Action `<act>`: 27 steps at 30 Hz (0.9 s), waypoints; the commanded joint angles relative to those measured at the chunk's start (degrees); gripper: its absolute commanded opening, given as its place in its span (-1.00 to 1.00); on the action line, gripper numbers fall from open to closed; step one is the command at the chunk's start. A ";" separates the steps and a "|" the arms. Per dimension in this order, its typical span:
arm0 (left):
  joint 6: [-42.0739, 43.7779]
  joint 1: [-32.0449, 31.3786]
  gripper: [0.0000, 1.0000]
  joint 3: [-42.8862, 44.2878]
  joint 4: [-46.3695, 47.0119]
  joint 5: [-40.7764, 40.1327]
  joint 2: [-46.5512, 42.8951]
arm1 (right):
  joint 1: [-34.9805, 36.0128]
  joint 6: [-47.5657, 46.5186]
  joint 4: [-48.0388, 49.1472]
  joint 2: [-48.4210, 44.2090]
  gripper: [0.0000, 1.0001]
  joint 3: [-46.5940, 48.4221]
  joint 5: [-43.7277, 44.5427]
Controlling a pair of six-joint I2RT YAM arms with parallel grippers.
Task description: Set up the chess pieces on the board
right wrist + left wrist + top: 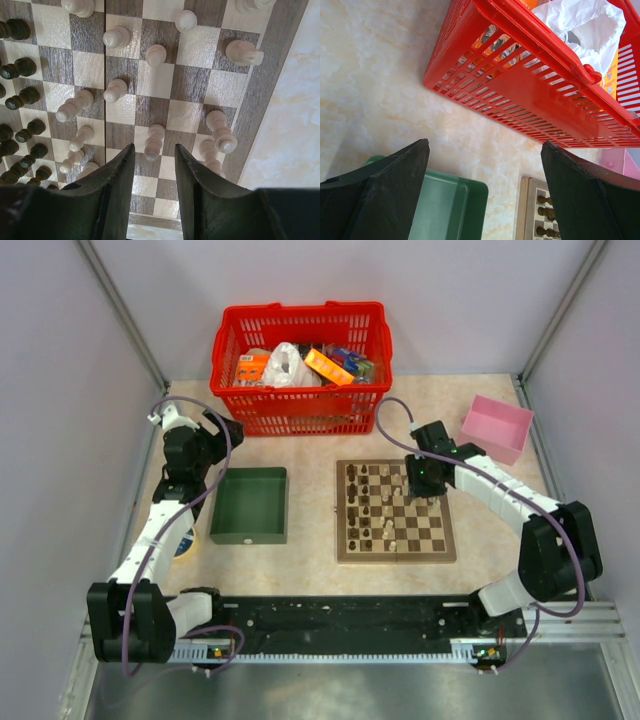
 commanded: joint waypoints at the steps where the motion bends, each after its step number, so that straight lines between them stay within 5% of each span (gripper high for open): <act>1: -0.39 0.36 0.98 -0.39 3.01 0.39 -0.54 | 0.79 0.42 2.33 0.65 -0.26 -0.20 -1.01; 15: -0.04 0.27 0.97 -0.57 2.74 0.04 -0.46 | 1.05 0.51 1.98 2.68 -0.47 -0.64 -1.09; 24: -0.04 0.36 0.97 -0.66 2.66 -0.05 -0.46 | 1.05 0.07 0.66 2.24 -0.43 -0.11 -2.32; 27: -0.04 0.36 0.97 -0.65 2.75 0.04 -0.46 | 1.06 0.16 0.31 2.06 -0.63 -0.03 -1.98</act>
